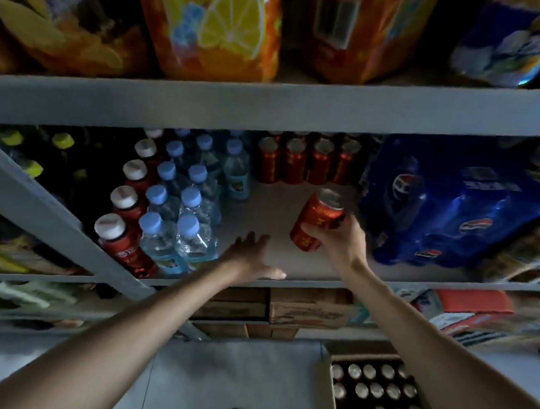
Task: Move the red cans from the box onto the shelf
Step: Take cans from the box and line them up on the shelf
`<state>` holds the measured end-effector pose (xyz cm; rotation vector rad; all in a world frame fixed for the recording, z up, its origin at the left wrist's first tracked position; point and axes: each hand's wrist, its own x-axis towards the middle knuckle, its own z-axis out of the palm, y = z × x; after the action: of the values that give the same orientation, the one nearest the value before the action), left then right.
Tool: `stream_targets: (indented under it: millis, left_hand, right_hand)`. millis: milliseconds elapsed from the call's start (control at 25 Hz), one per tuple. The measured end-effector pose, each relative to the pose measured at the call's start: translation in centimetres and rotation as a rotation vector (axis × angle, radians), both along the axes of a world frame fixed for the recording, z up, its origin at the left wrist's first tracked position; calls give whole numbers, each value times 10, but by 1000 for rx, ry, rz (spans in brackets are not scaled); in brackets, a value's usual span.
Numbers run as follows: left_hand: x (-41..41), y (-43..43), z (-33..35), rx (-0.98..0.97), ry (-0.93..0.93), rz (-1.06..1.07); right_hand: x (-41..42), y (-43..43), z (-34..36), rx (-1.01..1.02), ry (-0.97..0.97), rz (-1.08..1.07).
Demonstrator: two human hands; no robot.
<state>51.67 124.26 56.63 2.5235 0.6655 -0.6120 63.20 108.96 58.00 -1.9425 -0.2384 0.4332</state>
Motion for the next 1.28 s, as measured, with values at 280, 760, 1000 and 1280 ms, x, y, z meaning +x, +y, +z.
stream_targets:
  millis: [280, 760, 1000, 1280]
  left_hand:
    - [9, 14, -37, 86, 130, -104]
    - [10, 13, -35, 97, 111, -97]
    - [10, 16, -36, 93, 115, -114]
    - [10, 16, -39, 88, 114, -126]
  right_hand:
    - [49, 87, -51, 187, -88, 182]
    - [61, 150, -76, 303, -226, 229]
    - [62, 146, -79, 212, -205, 224]
    - [60, 150, -80, 299, -75, 74]
